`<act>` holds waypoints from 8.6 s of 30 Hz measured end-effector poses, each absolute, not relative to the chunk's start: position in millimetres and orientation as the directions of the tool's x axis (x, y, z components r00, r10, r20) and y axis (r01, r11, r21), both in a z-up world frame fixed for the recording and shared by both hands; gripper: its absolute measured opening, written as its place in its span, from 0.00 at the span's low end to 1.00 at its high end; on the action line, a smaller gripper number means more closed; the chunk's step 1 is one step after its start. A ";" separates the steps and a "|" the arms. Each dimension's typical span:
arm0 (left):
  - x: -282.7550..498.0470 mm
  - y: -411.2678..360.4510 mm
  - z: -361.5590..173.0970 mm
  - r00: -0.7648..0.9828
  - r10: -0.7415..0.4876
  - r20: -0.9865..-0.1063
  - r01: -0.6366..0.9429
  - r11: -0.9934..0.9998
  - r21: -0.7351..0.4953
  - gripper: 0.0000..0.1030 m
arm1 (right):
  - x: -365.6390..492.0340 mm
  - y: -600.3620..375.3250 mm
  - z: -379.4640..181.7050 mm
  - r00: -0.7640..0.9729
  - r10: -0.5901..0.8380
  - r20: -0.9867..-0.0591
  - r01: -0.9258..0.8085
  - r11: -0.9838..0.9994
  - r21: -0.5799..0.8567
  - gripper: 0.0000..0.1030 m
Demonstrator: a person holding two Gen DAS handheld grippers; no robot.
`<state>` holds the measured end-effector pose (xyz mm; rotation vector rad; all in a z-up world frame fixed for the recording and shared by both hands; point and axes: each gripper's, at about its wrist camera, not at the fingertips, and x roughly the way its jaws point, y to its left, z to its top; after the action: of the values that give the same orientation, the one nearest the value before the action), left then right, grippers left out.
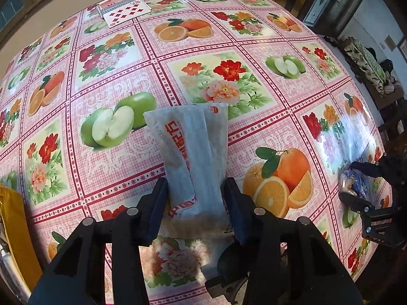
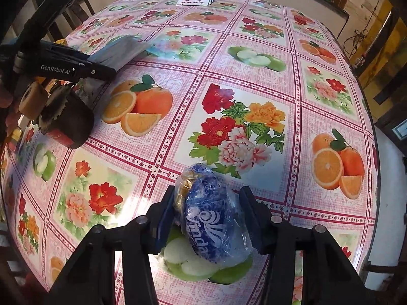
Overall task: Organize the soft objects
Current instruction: 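Grasp the white paper bag with the left gripper while the right gripper grasps the blue Vinda pack, then carry the paper bag and Vinda pack over the yellow box and open both grippers, then move both grippers back from the box toward the items on the table, then grasp the striped sponge pack with the left gripper while the right gripper grasps the bee-print tissue pack, then lower the sponge pack and tissue pack into the yellow box and open both grippers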
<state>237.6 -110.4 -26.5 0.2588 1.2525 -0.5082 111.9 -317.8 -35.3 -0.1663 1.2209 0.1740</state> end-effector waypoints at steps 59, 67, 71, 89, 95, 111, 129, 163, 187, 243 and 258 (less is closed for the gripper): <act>84.0 240.6 25.0 0.702 0.222 -0.676 -0.223 0.971 0.087 0.42 | 139.4 113.9 36.3 0.374 0.488 -0.789 -0.599 0.777 0.196 0.50; 82.1 245.3 21.3 0.698 0.243 -0.673 -0.233 0.967 0.107 0.42 | 135.0 123.8 32.9 0.403 0.459 -0.792 -0.598 0.787 0.152 0.51; 81.5 247.8 19.9 0.694 0.250 -0.675 -0.240 0.964 0.110 0.42 | 132.3 128.7 32.9 0.405 0.456 -0.793 -0.599 0.787 0.147 0.52; 73.0 278.0 24.7 0.662 0.214 -0.719 -0.290 0.957 0.017 0.72 | 126.1 102.8 69.1 0.370 0.606 -0.704 -0.586 0.741 0.329 0.68; 58.8 264.9 32.0 0.686 0.168 -0.708 -0.254 0.967 -0.016 0.72 | 119.0 68.1 80.4 0.392 0.582 -0.712 -0.586 0.755 0.295 0.72; 17.7 188.8 26.2 0.673 -0.026 -0.740 -0.082 0.991 -0.109 0.72 | 120.3 34.9 -6.1 0.432 0.201 -0.879 -0.572 0.815 -0.095 0.74; -4.8 204.7 30.3 0.682 -0.007 -0.732 -0.093 0.991 -0.096 0.72 | 122.0 82.5 -10.9 0.554 0.134 -0.822 -0.674 0.652 -0.347 0.90; -18.0 179.9 11.4 0.595 -0.136 -0.792 0.001 0.986 -0.168 0.74 | 139.5 90.4 -58.2 0.141 0.206 -0.968 -0.839 0.545 -0.006 0.59; 31.0 102.1 -23.3 0.385 -0.241 -0.891 -0.067 0.955 -0.288 0.80 | 67.7 -77.4 -111.8 0.161 0.155 -0.975 -0.721 0.693 -0.009 0.59; 20.5 69.2 12.3 0.444 -0.148 -0.884 -0.186 0.950 -0.252 0.32 | 55.1 -115.1 -48.4 0.229 0.370 -0.900 -0.752 0.655 0.078 0.55; 49.7 181.2 69.6 0.601 0.118 -0.791 -0.261 0.964 -0.055 0.33 | 93.4 -14.4 39.1 0.334 0.575 -0.747 -0.718 0.669 0.193 0.54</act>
<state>49.7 181.2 69.6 -0.1717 0.9009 0.2209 93.4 -14.4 39.1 -0.1837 0.8921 0.8497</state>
